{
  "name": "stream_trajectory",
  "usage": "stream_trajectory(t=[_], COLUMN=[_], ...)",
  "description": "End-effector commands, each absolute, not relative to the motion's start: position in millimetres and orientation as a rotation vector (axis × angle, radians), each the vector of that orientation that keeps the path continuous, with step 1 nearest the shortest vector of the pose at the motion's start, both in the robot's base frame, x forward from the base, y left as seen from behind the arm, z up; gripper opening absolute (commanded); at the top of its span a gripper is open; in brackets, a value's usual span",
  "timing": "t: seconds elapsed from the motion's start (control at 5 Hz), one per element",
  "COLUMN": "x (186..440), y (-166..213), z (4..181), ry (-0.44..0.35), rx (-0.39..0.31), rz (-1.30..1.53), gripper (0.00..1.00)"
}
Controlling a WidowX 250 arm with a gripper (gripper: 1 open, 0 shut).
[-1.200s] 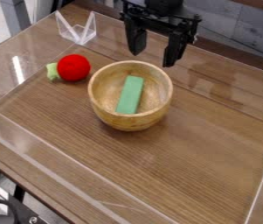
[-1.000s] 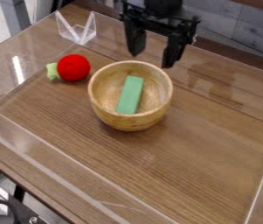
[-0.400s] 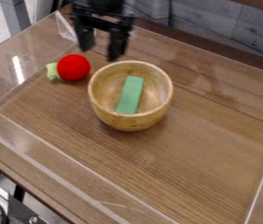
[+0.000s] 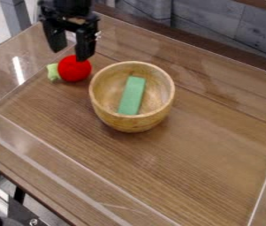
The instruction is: Move the red fruit to the right
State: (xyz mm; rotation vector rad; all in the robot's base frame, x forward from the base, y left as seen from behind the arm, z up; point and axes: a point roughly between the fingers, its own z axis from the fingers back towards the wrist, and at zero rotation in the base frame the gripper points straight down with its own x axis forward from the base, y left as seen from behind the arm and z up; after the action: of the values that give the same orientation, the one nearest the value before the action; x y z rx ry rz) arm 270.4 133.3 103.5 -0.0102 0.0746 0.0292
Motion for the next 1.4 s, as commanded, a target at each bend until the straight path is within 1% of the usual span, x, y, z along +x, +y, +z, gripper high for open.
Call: stream_trajectory(t=[0.0,0.2,0.6,1.2], x=[278.1,283.1,296.6,309.7], y=[140.4,143.8,156.4,170.7], z=[105.6,97.9,87.4,74.5], ry=[0.031,0.025,0.002,-0.013], rx=[-0.001,-0.011,0.0,0.015], rz=[0.026,0.026,0.043,0.057], gripper=[1.0,1.0,1.0,1.0])
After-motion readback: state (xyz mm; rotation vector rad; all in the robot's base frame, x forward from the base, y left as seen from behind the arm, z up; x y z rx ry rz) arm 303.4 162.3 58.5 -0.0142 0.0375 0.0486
